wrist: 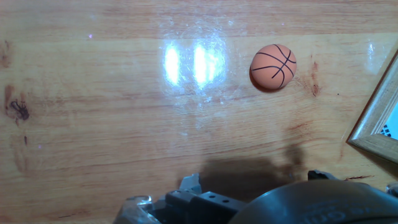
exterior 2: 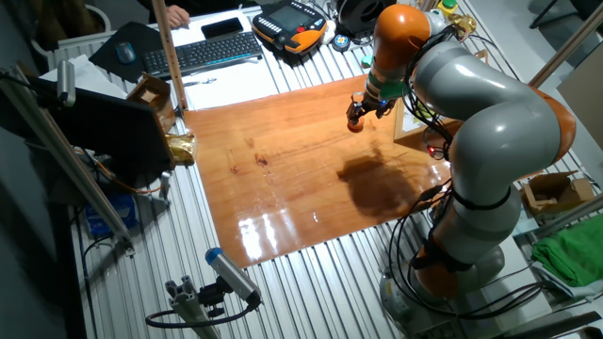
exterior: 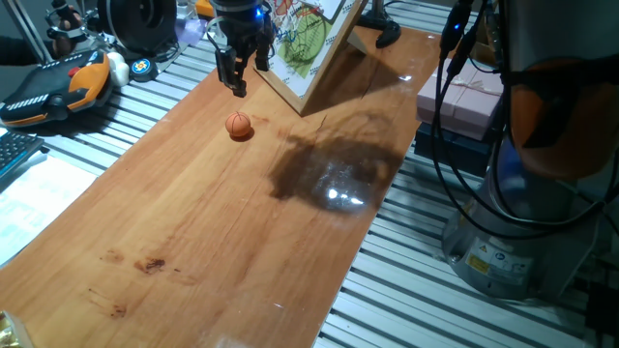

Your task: Grab a basketball, release it and shoot it into the basket

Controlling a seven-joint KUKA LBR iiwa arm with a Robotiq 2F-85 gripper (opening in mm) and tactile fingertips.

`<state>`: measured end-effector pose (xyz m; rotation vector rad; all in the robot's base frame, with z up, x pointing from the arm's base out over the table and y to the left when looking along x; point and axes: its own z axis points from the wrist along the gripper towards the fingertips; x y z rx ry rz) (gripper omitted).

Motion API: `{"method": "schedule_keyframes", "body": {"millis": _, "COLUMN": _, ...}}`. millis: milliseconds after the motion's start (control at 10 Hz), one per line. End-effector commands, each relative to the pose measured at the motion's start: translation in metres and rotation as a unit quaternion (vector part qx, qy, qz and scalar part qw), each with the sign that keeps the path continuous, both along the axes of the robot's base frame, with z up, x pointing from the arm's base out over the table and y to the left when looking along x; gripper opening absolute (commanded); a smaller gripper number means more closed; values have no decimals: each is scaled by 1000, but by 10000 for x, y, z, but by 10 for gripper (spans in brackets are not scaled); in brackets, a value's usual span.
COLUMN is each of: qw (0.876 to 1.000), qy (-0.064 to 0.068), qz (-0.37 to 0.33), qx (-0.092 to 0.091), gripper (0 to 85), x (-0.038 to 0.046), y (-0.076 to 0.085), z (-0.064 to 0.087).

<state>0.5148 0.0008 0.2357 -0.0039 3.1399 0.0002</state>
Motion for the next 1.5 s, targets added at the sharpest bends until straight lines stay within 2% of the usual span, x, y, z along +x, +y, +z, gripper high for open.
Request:
{"method": "schedule_keyframes", "body": {"millis": 0, "qw": 976, "qy": 147, "qz": 154, "qx": -48, "gripper": 10, "x": 1, "y": -1, "z": 1}}
{"method": "schedule_keyframes", "body": {"millis": 1400, "qw": 975, "qy": 146, "qz": 163, "qx": -46, "gripper": 10, "x": -2, "y": -1, "z": 0}}
